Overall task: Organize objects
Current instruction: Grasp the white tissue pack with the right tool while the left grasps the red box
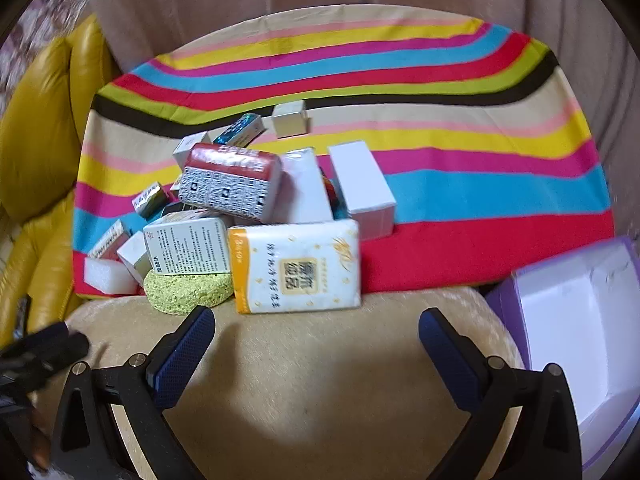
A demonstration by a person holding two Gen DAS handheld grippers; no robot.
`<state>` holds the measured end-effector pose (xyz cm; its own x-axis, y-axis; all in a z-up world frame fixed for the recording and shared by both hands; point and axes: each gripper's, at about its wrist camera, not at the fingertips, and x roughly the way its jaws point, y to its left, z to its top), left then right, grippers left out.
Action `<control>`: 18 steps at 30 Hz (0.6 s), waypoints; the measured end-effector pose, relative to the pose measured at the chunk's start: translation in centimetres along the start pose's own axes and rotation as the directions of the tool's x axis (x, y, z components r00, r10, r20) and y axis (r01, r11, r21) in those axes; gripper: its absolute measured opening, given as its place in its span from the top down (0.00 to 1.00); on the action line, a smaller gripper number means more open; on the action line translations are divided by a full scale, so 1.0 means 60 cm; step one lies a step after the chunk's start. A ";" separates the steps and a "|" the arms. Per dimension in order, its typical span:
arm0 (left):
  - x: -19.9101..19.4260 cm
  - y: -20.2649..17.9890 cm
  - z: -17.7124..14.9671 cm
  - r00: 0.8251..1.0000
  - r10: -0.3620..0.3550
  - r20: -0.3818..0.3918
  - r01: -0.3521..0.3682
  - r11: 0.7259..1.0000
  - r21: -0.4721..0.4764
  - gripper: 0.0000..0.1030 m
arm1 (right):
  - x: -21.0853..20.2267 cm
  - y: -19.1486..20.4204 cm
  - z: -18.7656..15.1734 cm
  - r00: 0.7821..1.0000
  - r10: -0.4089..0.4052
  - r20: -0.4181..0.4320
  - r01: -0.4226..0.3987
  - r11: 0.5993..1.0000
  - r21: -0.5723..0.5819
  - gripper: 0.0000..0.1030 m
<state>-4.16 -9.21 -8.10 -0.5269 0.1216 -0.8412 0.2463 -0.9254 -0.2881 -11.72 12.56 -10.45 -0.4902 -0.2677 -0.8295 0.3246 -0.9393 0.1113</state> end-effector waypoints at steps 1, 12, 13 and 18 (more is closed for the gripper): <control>0.001 -0.012 0.009 1.000 -0.013 0.010 0.012 1.000 0.018 0.03 | 0.003 0.005 0.002 1.000 -0.008 -0.003 0.008 1.000 -0.017 0.00; 0.041 -0.108 0.079 0.992 -0.090 0.090 0.074 0.984 0.164 0.12 | 0.037 -0.001 0.026 1.000 0.002 -0.031 -0.003 1.000 -0.015 0.16; 0.044 -0.114 0.082 0.991 -0.090 0.094 0.073 0.983 0.171 0.12 | 0.040 0.000 0.028 0.999 0.009 -0.034 -0.009 1.000 -0.017 0.17; 0.049 -0.125 0.090 0.990 -0.097 0.103 0.079 0.983 0.166 0.12 | 0.051 0.005 0.028 0.998 0.024 -0.053 -0.026 0.999 -0.040 0.29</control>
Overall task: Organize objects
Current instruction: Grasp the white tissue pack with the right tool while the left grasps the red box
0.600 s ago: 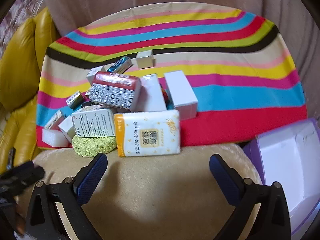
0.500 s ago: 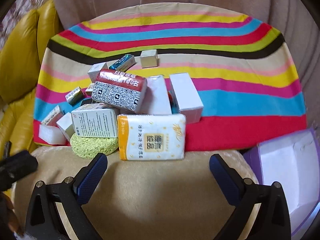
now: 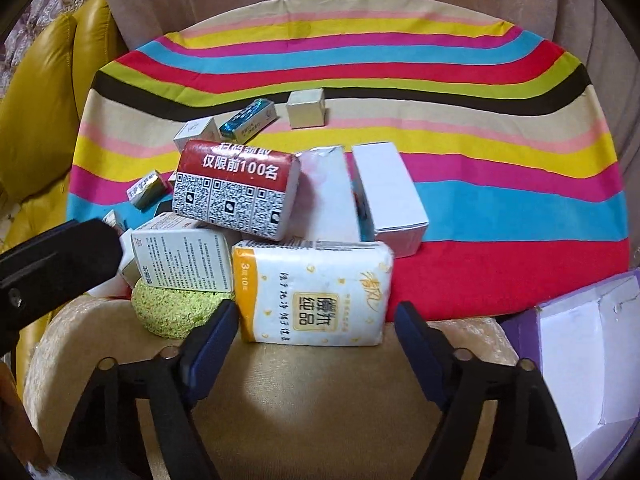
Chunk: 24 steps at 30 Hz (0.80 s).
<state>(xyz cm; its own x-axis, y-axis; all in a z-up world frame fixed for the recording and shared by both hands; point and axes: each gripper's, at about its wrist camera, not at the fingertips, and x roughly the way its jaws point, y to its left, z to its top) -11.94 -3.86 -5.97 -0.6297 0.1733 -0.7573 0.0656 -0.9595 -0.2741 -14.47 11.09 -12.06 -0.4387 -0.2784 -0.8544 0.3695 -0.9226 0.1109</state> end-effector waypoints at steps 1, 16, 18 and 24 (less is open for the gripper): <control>0.000 0.000 -0.001 1.000 -0.002 -0.001 0.002 1.000 -0.003 0.12 | 0.000 0.000 0.000 1.000 0.002 0.001 -0.002 1.000 -0.001 0.29; 0.028 -0.063 0.004 0.999 0.026 -0.033 -0.024 0.999 0.037 0.12 | -0.031 -0.042 -0.023 0.999 0.026 0.025 -0.028 0.997 0.077 0.42; 0.035 -0.072 0.004 0.999 0.032 -0.042 -0.030 0.998 0.046 0.12 | -0.029 -0.052 -0.028 1.000 0.029 0.002 -0.029 0.995 0.092 0.58; 0.052 -0.091 0.005 0.997 0.055 -0.054 -0.052 0.997 0.051 0.12 | -0.038 -0.066 -0.034 0.998 0.064 0.023 -0.066 0.991 0.113 0.58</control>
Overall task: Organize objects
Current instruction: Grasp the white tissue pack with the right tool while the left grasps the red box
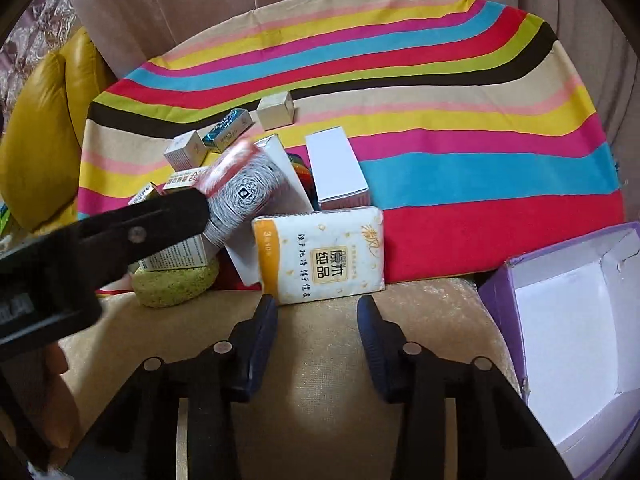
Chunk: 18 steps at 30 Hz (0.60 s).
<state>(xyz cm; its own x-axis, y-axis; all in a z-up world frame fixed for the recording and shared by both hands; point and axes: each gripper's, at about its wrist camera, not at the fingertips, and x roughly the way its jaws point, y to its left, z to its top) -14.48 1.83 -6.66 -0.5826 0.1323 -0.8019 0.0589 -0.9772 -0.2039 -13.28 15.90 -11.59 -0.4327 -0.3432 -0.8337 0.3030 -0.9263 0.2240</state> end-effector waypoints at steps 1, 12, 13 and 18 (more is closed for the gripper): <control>0.000 -0.001 0.001 1.000 0.009 0.003 -0.009 1.000 -0.002 0.12 | -0.001 0.002 -0.001 1.000 0.007 0.003 -0.007 1.000 -0.007 0.57; -0.016 0.049 -0.010 1.000 0.015 0.006 -0.015 0.996 -0.091 0.12 | 0.030 -0.004 0.024 0.998 0.049 -0.038 -0.048 0.999 0.020 0.17; -0.017 0.050 -0.012 1.000 0.013 0.008 -0.012 0.996 -0.092 0.12 | 0.037 -0.001 0.028 0.997 0.054 -0.050 -0.053 0.999 0.009 0.17; -0.019 0.036 -0.015 1.000 0.007 0.011 -0.006 0.997 -0.077 0.12 | 0.050 0.005 0.039 0.997 0.028 -0.068 -0.031 0.999 -0.043 0.51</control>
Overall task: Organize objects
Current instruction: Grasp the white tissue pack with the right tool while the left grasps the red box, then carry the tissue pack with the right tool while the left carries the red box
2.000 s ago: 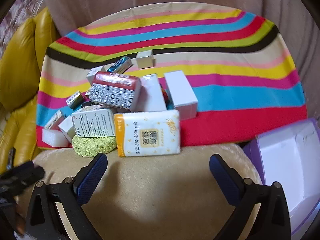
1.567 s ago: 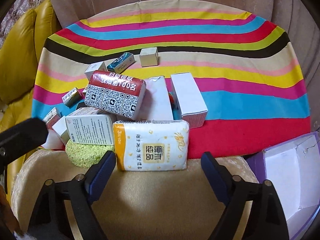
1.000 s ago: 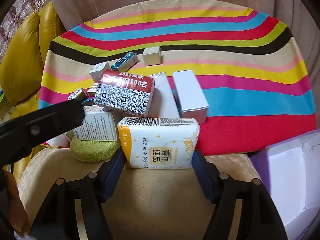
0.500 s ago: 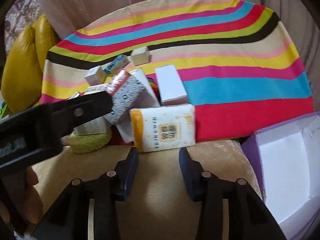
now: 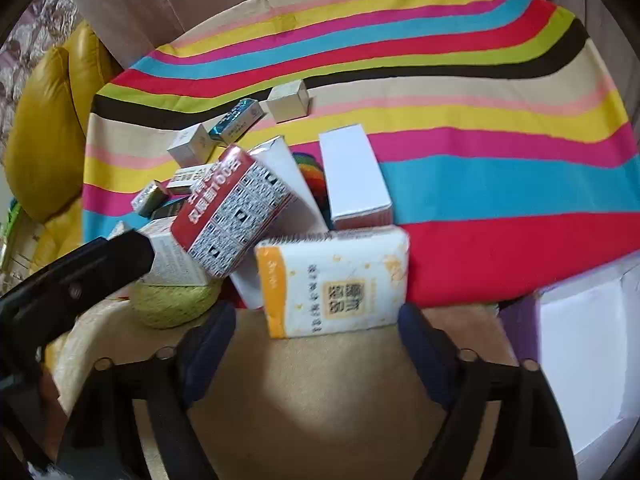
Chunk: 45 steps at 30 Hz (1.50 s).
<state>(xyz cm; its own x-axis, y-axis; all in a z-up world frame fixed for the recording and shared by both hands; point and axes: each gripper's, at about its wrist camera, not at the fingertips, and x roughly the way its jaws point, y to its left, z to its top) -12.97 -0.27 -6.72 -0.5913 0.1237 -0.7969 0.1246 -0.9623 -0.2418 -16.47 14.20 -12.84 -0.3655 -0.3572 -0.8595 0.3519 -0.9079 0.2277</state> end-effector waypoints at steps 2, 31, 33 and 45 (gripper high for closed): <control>0.001 -0.008 -0.001 1.000 0.006 0.002 -0.006 1.000 0.015 0.12 | -0.001 -0.002 -0.004 1.000 0.008 -0.004 -0.008 1.000 -0.007 0.55; 0.090 -0.069 -0.025 0.971 -0.084 -0.226 0.078 0.996 -0.032 0.54 | -0.095 -0.101 -0.050 0.992 0.026 0.121 -0.036 0.996 0.077 0.13; 0.069 -0.070 -0.026 0.976 -0.101 -0.192 0.099 0.995 -0.021 0.54 | -0.088 -0.092 -0.048 0.995 0.023 0.097 -0.028 0.998 0.055 0.12; -0.005 -0.018 -0.041 0.999 -0.050 -0.007 0.049 0.997 -0.058 0.55 | -0.023 -0.031 -0.004 1.000 -0.005 -0.012 0.003 0.993 -0.118 0.12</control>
<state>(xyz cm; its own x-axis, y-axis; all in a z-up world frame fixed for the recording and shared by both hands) -10.97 1.30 -7.57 -0.5912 0.1733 -0.7877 0.1411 -0.9394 -0.3125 -16.43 16.42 -12.20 -0.3572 -0.3505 -0.8658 0.4497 -0.8770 0.1694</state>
